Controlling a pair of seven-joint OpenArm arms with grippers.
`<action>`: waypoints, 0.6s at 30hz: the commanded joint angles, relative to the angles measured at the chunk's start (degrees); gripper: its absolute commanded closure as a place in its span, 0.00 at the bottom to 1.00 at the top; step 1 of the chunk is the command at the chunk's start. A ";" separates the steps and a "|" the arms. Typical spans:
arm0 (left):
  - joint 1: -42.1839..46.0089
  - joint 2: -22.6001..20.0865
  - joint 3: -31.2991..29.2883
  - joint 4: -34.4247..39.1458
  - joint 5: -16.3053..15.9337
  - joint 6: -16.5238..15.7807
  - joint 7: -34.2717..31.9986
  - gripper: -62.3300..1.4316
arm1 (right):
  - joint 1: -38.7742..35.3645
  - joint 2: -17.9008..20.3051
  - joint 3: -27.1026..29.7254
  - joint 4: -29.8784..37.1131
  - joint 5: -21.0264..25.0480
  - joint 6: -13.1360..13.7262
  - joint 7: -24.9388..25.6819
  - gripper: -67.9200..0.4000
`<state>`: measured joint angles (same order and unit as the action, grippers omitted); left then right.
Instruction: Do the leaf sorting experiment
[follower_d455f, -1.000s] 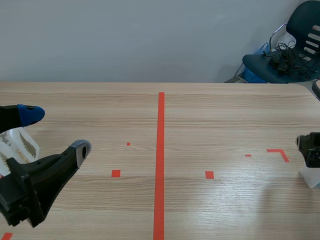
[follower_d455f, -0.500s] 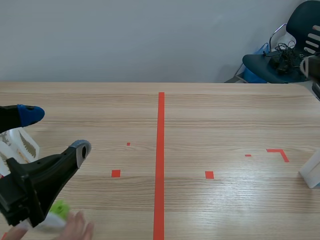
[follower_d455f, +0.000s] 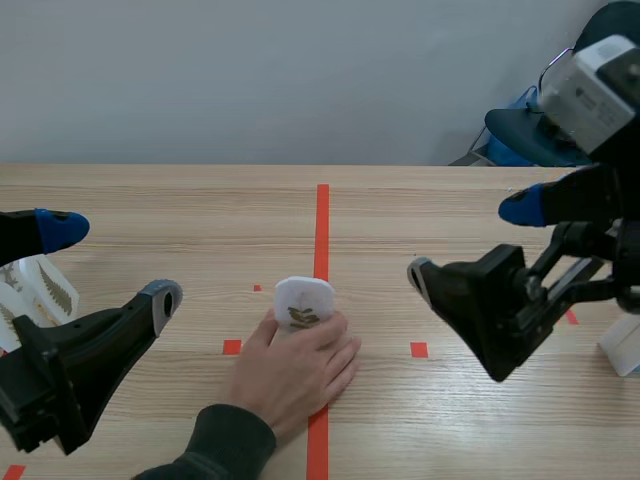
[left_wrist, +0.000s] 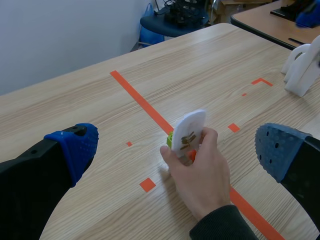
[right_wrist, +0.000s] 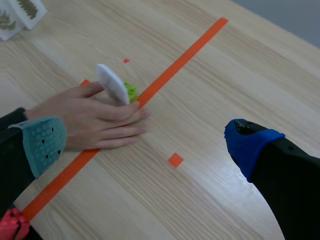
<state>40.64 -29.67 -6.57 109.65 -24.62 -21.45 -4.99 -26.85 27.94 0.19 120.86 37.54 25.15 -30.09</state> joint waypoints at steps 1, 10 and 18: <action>0.13 0.42 -0.20 0.55 -0.37 -0.13 -1.01 0.00 | 0.11 0.13 0.50 -0.68 0.22 0.00 0.85 0.00; 0.13 0.42 -0.20 0.55 -0.35 -0.13 -0.98 0.00 | 0.02 0.28 0.48 -0.68 -1.55 -0.46 0.31 0.00; 0.13 0.42 -0.20 0.55 -0.35 -0.13 -1.01 0.00 | 0.02 0.31 0.39 -0.68 -2.40 0.92 7.91 0.00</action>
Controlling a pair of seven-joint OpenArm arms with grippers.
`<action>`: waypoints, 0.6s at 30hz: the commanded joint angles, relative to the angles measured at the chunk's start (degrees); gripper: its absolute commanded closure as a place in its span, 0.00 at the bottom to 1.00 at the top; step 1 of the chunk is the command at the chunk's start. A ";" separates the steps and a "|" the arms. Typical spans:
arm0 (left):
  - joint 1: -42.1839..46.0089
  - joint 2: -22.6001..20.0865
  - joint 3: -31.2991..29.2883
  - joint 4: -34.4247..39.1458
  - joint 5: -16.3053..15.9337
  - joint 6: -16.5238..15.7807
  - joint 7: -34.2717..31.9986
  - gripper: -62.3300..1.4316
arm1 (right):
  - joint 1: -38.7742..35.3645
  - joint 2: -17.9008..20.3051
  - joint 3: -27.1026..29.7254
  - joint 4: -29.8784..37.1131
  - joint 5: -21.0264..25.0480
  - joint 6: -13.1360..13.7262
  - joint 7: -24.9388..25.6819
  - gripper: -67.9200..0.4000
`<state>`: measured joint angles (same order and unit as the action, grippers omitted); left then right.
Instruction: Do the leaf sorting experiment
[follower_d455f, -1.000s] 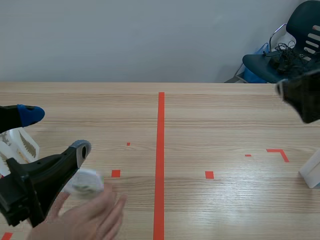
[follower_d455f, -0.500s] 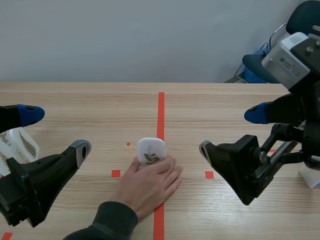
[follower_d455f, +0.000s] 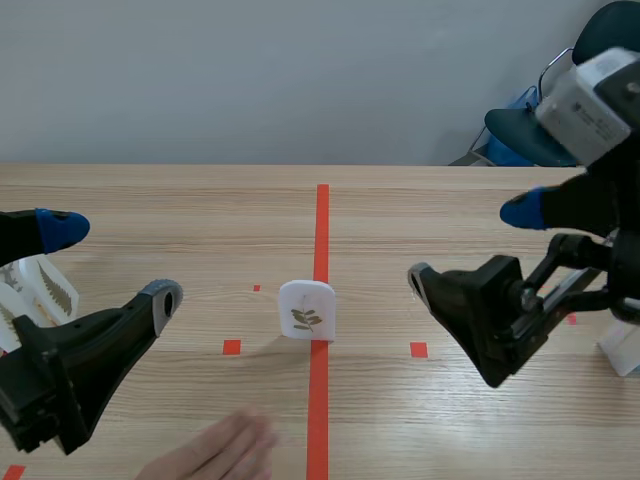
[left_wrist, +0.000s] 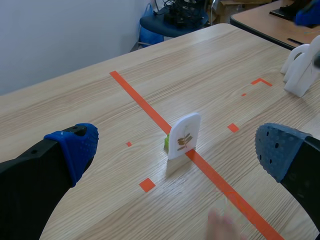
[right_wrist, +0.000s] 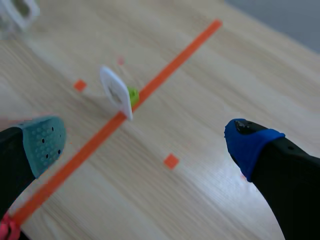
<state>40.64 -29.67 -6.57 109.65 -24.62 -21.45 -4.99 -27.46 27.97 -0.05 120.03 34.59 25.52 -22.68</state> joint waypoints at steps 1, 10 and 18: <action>0.13 0.42 -0.20 0.55 -0.35 -0.13 -1.01 0.00 | 0.57 0.24 0.59 0.15 0.59 0.76 2.78 0.00; 0.13 0.42 -0.20 0.55 -0.37 -0.31 -1.01 0.00 | -4.87 -0.04 0.46 -0.20 -16.39 1.55 23.32 0.00; -0.26 0.42 0.55 0.39 1.22 -2.25 -0.81 0.00 | -9.77 -0.04 0.48 -0.61 -19.71 1.31 27.32 0.00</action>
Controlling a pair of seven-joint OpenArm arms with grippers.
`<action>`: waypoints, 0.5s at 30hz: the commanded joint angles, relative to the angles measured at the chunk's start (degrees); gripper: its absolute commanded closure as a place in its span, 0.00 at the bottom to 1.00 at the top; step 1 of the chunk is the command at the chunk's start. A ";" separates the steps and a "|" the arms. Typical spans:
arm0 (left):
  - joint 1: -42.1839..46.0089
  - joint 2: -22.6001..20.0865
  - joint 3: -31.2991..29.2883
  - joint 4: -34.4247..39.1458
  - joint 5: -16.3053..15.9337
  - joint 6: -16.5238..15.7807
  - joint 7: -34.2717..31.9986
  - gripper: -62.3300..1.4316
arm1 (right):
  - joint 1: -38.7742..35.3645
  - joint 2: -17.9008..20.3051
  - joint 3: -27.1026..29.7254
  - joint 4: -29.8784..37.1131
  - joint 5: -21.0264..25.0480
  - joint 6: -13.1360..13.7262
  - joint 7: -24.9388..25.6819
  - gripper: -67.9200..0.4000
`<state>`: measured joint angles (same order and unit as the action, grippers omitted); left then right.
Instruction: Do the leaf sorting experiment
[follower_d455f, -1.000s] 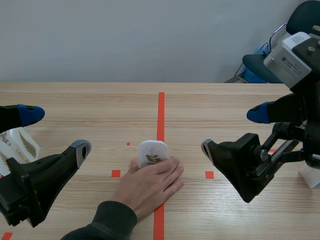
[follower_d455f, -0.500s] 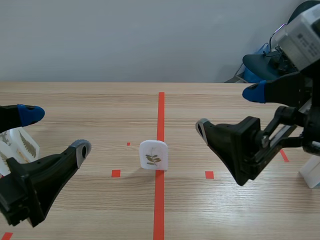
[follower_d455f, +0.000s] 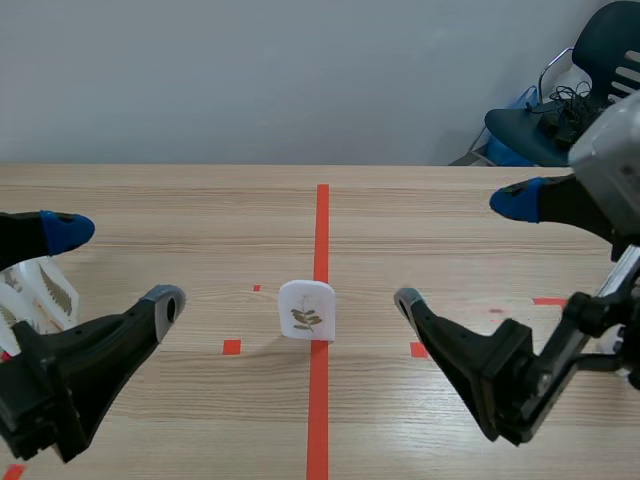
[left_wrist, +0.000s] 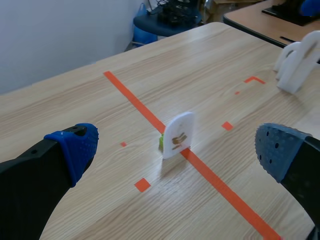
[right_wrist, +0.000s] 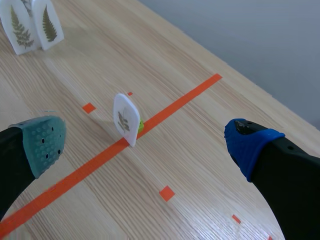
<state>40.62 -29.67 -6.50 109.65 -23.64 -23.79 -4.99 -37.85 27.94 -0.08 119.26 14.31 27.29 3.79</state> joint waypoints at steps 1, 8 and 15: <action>-0.94 0.42 1.25 -0.09 1.46 0.04 -0.22 0.00 | 0.50 -0.02 0.48 0.15 0.15 -0.44 0.74 0.00; -11.98 0.83 10.25 -10.08 6.19 0.09 0.02 0.00 | 0.37 -0.02 0.50 0.15 -2.45 -0.46 -2.43 0.00; -27.67 5.90 21.57 -29.49 13.84 0.09 -4.33 0.00 | 0.39 -0.02 0.55 0.15 -2.60 -0.48 -4.13 0.00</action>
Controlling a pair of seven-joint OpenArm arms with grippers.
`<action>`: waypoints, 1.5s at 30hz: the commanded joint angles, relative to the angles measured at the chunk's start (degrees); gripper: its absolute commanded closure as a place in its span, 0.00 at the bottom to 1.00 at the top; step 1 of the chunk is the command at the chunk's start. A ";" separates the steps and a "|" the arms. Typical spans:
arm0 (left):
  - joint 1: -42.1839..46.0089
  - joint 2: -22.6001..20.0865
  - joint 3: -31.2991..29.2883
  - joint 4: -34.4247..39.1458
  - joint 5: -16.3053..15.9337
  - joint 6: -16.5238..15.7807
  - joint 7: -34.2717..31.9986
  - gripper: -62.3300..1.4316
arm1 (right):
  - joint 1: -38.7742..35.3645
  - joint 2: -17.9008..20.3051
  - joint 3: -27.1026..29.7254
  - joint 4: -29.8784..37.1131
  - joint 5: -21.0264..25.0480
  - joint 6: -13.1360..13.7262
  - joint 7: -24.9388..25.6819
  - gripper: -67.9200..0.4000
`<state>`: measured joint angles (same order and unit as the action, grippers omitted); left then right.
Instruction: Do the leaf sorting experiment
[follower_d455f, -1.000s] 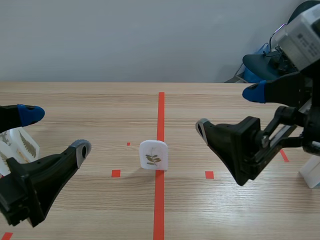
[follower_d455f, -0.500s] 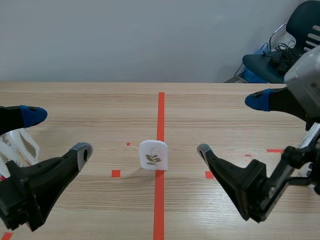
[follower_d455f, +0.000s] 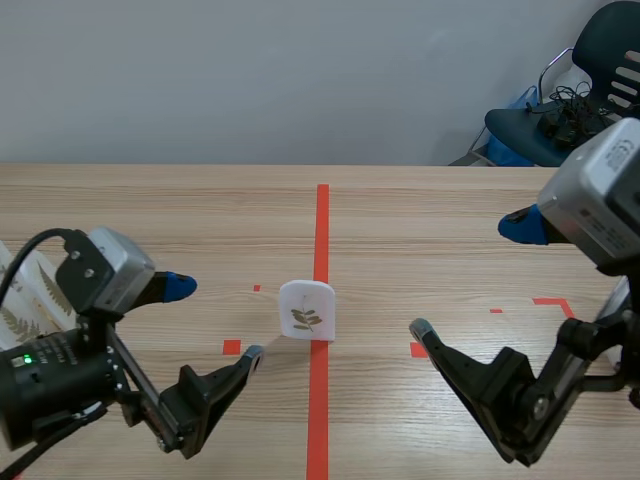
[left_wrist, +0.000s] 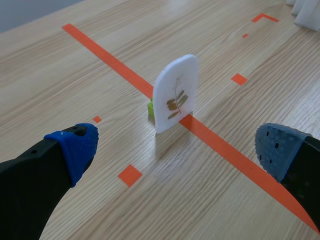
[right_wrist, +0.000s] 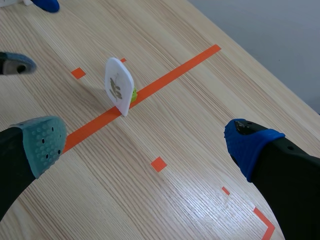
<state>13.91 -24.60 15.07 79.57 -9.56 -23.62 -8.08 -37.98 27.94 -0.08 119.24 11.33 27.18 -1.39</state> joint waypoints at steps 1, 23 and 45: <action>-3.10 1.70 1.44 -2.27 0.70 -0.09 -2.21 0.00 | 0.52 -0.02 0.55 0.17 0.37 -0.37 1.03 0.00; -22.64 15.21 15.23 -28.26 9.46 5.31 -13.14 0.30 | 0.52 -0.02 0.55 0.17 0.37 -0.57 -3.67 0.00; -13.88 8.31 11.15 -10.08 3.89 5.90 -10.10 0.88 | 0.52 -0.02 0.55 0.17 0.44 -0.57 -1.57 0.00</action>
<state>-1.28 -15.33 27.64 67.00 -4.64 -17.96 -17.63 -37.95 27.94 -0.08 119.24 11.38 26.85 -3.86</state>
